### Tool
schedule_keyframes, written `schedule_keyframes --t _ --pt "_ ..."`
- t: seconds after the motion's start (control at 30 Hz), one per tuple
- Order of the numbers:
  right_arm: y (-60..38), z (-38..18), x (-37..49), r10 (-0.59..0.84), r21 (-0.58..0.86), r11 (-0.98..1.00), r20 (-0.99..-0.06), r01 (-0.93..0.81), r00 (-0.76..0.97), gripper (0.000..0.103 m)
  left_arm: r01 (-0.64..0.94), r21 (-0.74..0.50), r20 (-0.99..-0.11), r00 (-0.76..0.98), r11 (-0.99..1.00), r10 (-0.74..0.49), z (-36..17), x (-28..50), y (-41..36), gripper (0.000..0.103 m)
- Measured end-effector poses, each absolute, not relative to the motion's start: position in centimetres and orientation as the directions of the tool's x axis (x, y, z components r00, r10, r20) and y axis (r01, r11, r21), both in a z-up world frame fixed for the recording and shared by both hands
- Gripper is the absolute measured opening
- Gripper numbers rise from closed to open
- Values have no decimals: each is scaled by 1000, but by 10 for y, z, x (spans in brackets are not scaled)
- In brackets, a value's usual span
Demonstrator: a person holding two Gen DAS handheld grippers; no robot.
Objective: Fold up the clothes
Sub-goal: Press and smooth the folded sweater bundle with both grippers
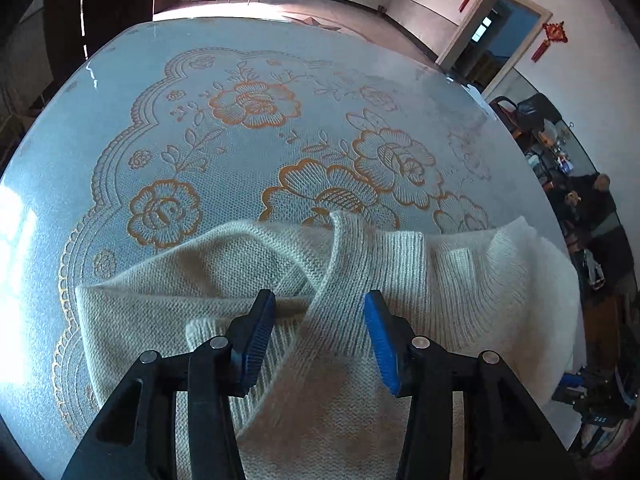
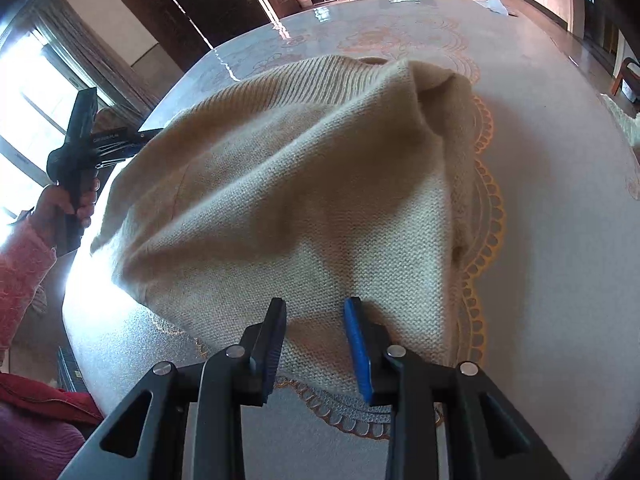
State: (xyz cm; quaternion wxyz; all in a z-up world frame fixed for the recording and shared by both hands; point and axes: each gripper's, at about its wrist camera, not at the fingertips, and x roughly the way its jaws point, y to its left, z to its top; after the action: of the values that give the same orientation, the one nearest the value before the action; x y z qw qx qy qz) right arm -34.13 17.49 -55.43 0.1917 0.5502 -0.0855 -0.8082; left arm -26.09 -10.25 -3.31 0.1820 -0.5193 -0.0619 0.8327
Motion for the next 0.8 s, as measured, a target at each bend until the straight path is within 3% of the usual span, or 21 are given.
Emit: schedule_keyframes --t 0.03,0.1,0.2,0.33,0.47,0.57,0.67,0.7,0.73,0.8 --pt "175 -551 -340 -395 340 -916 -858 214 -327 30 -249 -303 -835 -395 -920 382 -32 -260 -101 21" --pt "174 -535 -334 -381 312 -922 -843 231 -381 30 -261 -345 -816 -392 -902 425 -30 -258 -102 9" --pt "174 -511 -342 -384 290 -920 -801 264 -459 30 -264 -409 -784 -388 -874 484 -26 -252 -108 6" --pt "169 -507 -374 -336 242 -938 -812 249 -477 30 -230 -497 -697 -468 -837 543 -2 -244 -132 5" --pt "160 -510 -401 -334 241 -940 -799 242 -500 30 -172 -470 -640 -609 -866 468 30 -239 -172 5" --pt "156 -514 -414 -321 224 -943 -810 246 -492 30 -60 -375 -736 -587 -925 336 7 -240 -195 5" --pt "156 -516 -416 -328 234 -941 -803 243 -498 30 38 -368 -814 -496 -929 302 -26 -236 -211 17" --pt "157 -515 -417 -336 245 -940 -796 239 -504 30 67 -395 -827 -460 -916 323 -36 -232 -213 28" --pt "157 -516 -421 -340 253 -939 -794 235 -504 30 76 -428 -816 -462 -901 348 -41 -224 -214 37" --pt "155 -519 -427 -329 243 -942 -803 230 -498 30 75 -476 -779 -500 -876 380 -42 -205 -214 42"
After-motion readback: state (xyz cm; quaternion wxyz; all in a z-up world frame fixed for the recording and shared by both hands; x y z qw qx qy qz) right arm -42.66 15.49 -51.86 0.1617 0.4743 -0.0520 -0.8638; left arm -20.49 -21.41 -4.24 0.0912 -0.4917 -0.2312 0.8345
